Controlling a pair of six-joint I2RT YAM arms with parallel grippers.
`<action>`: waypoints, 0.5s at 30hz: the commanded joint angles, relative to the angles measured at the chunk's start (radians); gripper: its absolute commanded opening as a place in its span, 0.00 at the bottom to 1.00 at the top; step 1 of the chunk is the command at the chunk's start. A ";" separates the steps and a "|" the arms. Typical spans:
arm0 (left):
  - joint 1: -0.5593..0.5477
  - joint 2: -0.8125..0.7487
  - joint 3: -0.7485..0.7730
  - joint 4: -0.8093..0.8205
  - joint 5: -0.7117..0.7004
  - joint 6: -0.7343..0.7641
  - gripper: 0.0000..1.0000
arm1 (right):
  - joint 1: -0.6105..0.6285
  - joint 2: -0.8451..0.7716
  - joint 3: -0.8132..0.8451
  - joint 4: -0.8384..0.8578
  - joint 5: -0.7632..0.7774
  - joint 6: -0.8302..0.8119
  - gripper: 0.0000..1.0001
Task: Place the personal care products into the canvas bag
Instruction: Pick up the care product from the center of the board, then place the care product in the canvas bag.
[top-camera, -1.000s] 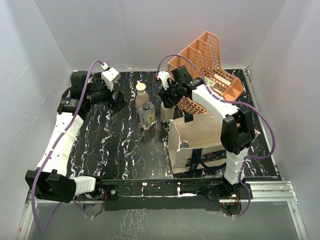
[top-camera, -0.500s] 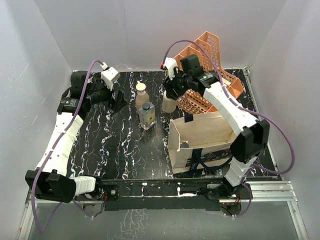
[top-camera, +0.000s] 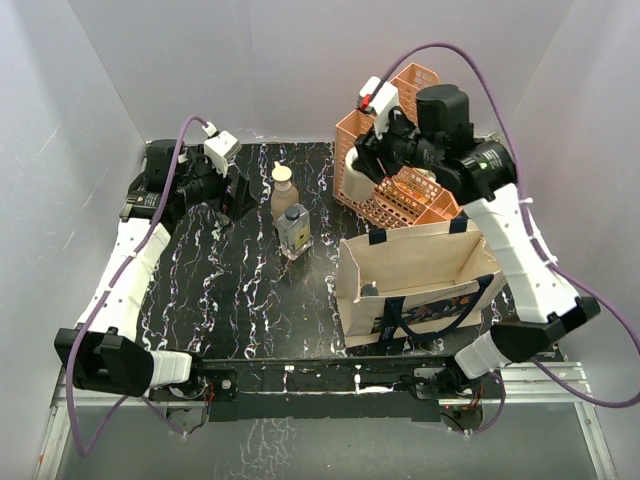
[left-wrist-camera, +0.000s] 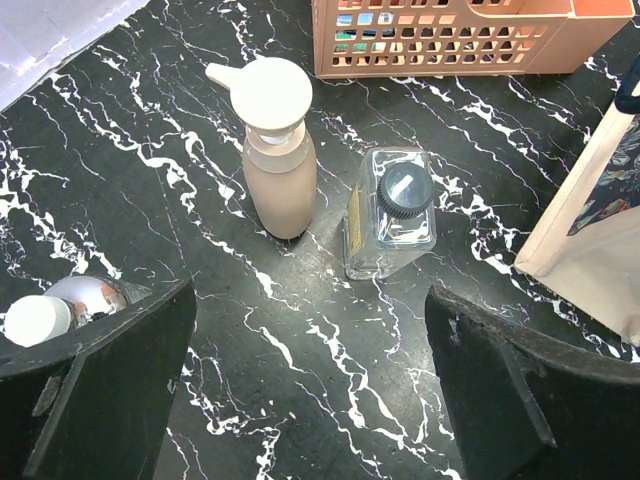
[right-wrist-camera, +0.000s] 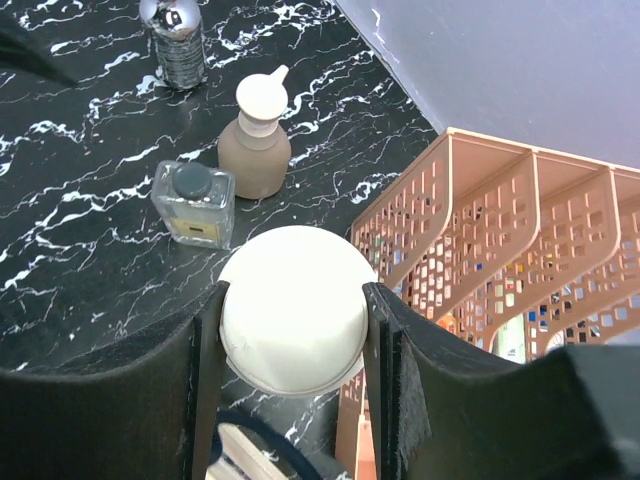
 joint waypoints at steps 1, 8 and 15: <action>0.006 0.004 0.014 0.020 0.038 -0.020 0.95 | -0.003 -0.139 0.045 0.069 -0.007 -0.039 0.08; -0.033 0.021 0.039 0.015 0.102 -0.005 0.94 | -0.046 -0.290 -0.052 0.014 -0.063 -0.104 0.08; -0.152 0.071 0.138 -0.113 0.128 0.100 0.94 | -0.145 -0.390 -0.138 -0.093 -0.215 -0.171 0.08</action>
